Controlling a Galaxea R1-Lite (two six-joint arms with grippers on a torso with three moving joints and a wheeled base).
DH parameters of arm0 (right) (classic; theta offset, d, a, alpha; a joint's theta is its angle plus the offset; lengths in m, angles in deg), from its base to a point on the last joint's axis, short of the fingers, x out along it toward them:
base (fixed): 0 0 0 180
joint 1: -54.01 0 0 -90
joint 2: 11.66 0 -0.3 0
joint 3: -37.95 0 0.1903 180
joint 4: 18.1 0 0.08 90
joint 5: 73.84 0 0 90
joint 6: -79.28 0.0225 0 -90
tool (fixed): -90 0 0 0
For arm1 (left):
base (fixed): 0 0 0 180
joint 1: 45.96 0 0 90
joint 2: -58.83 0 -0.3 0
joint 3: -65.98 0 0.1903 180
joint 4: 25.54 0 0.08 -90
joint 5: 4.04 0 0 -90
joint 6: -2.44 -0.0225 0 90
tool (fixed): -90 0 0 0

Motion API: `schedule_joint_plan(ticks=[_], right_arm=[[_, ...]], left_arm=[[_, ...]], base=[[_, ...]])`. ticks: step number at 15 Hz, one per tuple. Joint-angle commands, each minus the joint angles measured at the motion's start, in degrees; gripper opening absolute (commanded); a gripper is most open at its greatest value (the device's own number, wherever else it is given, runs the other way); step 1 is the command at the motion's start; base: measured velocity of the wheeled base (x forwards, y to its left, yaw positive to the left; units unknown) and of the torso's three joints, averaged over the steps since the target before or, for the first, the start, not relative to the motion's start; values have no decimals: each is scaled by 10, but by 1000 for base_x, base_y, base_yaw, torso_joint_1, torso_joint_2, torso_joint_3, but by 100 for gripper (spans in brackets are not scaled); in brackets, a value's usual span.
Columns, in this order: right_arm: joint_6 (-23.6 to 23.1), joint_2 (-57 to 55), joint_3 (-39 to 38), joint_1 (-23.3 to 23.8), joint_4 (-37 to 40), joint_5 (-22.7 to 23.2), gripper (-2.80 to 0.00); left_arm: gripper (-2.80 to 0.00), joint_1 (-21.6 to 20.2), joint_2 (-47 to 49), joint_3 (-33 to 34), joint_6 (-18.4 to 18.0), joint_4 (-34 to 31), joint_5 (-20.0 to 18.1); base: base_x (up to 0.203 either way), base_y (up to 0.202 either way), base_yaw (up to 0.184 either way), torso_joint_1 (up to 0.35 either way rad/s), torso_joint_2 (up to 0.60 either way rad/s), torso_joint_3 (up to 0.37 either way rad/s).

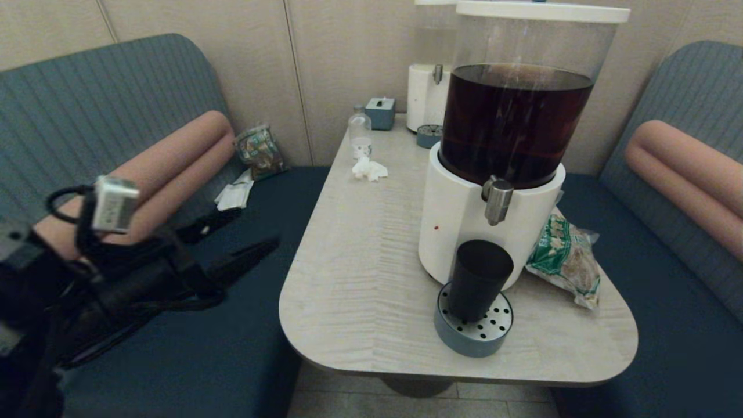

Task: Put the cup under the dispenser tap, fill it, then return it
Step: Turn on the faucet

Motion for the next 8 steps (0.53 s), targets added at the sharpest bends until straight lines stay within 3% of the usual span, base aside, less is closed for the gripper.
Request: schedule_joint_plan(ticks=[1,3,5,8], right_arm=[[-1,0,0,0,0,0,-280],[-1,0,0,0,0,0,-280],[0,0,0,0,0,0,-280],[0,0,0,0,0,0,-280]], left_arm=[[0,-71,-146,98,35,5,3],[0,-87,-246,137,106,5,4],[0,-95,-359,154,206,-5,7],[0,-100,-521,146,329,-98,27]], base=[[0,0,0,0,0,0],[0,0,0,0,0,0],[0,0,0,0,0,0],[0,0,0,0,0,0]])
